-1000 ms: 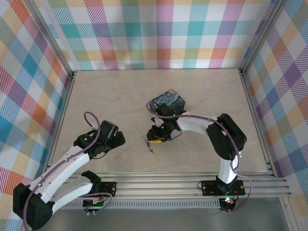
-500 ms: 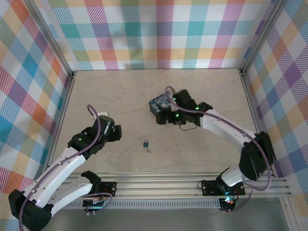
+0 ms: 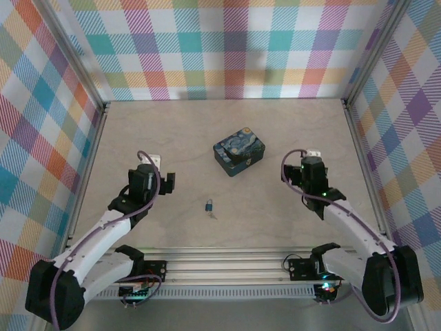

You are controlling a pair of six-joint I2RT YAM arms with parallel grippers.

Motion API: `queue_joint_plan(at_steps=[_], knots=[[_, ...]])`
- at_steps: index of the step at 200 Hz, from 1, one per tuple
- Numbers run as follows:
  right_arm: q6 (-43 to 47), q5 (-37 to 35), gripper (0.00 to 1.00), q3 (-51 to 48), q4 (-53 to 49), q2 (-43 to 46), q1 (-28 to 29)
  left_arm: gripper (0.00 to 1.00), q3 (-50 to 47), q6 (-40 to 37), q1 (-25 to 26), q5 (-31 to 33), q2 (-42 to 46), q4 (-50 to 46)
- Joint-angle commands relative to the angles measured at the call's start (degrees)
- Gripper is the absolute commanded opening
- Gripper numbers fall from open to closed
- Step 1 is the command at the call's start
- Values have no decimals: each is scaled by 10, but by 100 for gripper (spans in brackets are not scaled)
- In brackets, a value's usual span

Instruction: Unlock a padlock with a key

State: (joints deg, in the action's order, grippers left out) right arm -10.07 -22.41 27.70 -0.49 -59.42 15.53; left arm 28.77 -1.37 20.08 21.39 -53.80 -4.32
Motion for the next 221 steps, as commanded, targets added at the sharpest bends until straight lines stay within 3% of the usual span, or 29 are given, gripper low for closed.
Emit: queue_joint_plan(at_steps=[1, 38, 55, 83, 125, 156, 178, 221], knots=[[51, -12, 100, -37, 175, -23, -39, 100, -44, 13, -41, -61, -5, 166], [97, 58, 100, -58, 318, -122, -89, 100, -117, 23, -108, -68, -25, 299], [114, 83, 100, -77, 405, -154, -94, 100, -123, 24, -134, -79, -50, 307], [107, 134, 100, -89, 483, -189, -106, 100, -142, 26, -153, -93, -86, 373], [105, 130, 100, -93, 592, -291, -112, 100, -95, 34, -161, -121, -213, 440], [104, 145, 100, -69, 532, -285, -116, 100, -42, 11, -165, -143, -305, 455], [88, 143, 100, -56, 511, -286, -127, 100, -49, 1, -165, -162, -364, 519], [78, 158, 100, -52, 500, -286, -140, 100, -46, 1, -165, -164, -362, 507]])
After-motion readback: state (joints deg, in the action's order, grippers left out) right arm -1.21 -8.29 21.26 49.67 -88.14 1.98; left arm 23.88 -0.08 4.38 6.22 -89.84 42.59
